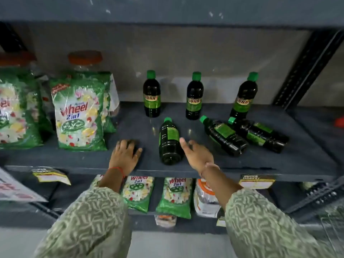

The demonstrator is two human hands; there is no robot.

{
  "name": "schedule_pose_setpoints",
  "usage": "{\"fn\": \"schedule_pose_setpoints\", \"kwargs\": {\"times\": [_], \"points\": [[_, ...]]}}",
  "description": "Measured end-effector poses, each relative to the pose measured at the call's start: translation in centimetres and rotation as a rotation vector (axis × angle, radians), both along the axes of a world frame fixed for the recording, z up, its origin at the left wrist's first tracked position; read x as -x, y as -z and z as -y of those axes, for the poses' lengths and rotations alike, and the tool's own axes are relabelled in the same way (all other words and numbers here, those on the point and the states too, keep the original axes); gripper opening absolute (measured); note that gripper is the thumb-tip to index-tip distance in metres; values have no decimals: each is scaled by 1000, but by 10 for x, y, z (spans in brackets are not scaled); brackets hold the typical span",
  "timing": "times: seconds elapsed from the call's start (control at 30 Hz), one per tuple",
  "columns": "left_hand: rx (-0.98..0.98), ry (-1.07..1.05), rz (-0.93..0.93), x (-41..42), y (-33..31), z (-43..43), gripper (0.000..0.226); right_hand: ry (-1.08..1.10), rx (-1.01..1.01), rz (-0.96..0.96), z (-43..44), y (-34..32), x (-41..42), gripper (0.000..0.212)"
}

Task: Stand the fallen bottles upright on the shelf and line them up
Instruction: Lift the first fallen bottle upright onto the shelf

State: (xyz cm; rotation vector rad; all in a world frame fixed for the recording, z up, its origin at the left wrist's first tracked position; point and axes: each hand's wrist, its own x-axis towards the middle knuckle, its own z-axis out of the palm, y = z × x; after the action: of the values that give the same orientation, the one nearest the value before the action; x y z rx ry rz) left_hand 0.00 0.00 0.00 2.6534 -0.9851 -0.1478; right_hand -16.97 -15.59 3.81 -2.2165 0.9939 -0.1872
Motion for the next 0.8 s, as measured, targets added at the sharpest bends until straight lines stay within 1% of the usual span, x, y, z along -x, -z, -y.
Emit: {"fn": "schedule_pose_setpoints", "kwargs": {"times": [0.1, 0.13, 0.17, 0.23, 0.27, 0.33, 0.37, 0.4, 0.5, 0.57, 0.67, 0.73, 0.8], "points": [[-82, 42, -37, -13, 8, -1, 58, 78, -215, -6, 1, -9, -30, 91], [-115, 47, -40, -13, 9, -1, 59, 99, -302, -1, 0, -15, -40, 97], [-126, 50, -26, -14, 12, 1, 60, 99, -327, -11, 0, -15, -50, 99], [-136, 52, -2, -13, 15, 3, 61, 90, -322, -29, 0, -10, -66, 96], [-139, 51, -3, -13, 14, 4, 62, 104, -318, -12, 2, -6, -72, 89], [-138, 65, -16, -12, 12, 8, 61, 138, -338, 77, 5, 0, -76, 65], [-128, 73, -28, -11, 12, 10, 61, 157, -335, 130, 6, 2, -77, 57], [-117, 82, -32, -9, 12, 13, 60, 181, -302, 192, 9, 5, -78, 55], [-92, 86, -16, -8, 13, 17, 59, 243, -85, 385, 12, 7, -76, 66], [-102, 99, 0, -8, 14, 18, 58, 220, 17, 463, 15, 10, -73, 74], [-113, 102, -14, -8, 13, 23, 58, 167, 50, 491, 22, 18, -66, 92], [-120, 89, -23, -8, 14, 26, 59, 138, 46, 502, 22, 25, -61, 95], [-122, 84, -19, -8, 14, 26, 59, 132, 13, 546, 20, 30, -60, 93]]}}
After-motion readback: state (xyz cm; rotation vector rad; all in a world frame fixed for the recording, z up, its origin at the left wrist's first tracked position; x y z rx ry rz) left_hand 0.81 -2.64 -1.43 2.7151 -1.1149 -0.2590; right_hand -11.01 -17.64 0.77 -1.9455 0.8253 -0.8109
